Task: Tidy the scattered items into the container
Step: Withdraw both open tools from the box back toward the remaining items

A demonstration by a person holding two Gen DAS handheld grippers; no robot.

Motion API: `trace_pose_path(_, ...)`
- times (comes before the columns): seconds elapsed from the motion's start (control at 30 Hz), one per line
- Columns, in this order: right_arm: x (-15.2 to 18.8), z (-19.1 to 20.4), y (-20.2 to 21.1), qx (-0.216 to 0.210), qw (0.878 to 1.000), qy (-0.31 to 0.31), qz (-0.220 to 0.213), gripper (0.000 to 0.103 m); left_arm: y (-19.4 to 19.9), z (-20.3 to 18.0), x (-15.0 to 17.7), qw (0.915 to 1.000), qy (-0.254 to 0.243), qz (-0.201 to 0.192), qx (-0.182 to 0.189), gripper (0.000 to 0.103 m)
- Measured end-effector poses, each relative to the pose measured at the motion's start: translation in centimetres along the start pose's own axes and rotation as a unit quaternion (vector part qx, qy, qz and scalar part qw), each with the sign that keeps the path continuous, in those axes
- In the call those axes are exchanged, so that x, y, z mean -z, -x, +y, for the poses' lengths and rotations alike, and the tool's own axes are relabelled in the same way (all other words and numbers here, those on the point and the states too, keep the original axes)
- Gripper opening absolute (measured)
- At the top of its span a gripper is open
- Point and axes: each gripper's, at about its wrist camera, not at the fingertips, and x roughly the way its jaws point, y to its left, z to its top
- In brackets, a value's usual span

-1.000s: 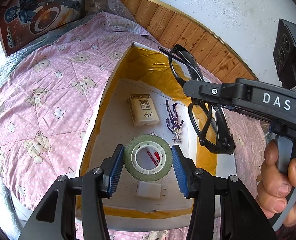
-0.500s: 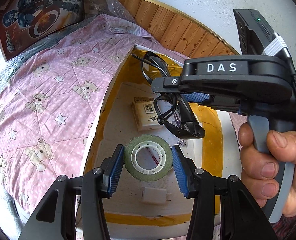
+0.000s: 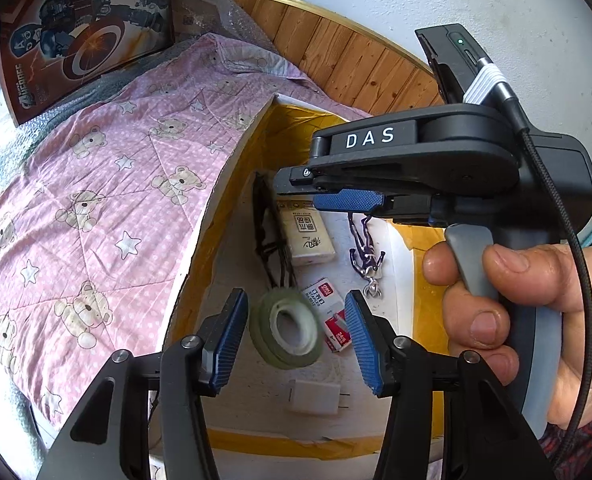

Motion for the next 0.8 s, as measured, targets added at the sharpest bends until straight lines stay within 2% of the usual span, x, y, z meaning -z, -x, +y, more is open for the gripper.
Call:
trace_pose_path(0.17, 0.1, -0.2, 0.2, 0.000, 1.000, -0.004, -0.003, 0.041, 0.1, -0.1, 0.2, 1.0000, -0.001, -0.002, 0.002, 0.058)
trace_pose_path(0.5, 1.3, 0.1, 1.7, 0.000, 1.000, 0.011, -0.011, 0.045, 0.1, 0.0, 0.3, 1.0000, 0.000, 0.000, 0.006, 0.058)
trace_pose_path(0.8, 3.4, 0.5, 4.8, 0.002, 0.999, 0.028, -0.030, 0.045, 0.9, 1.0, 0.1, 0.9993, 0.036, 0.005, 0.010, 0.058)
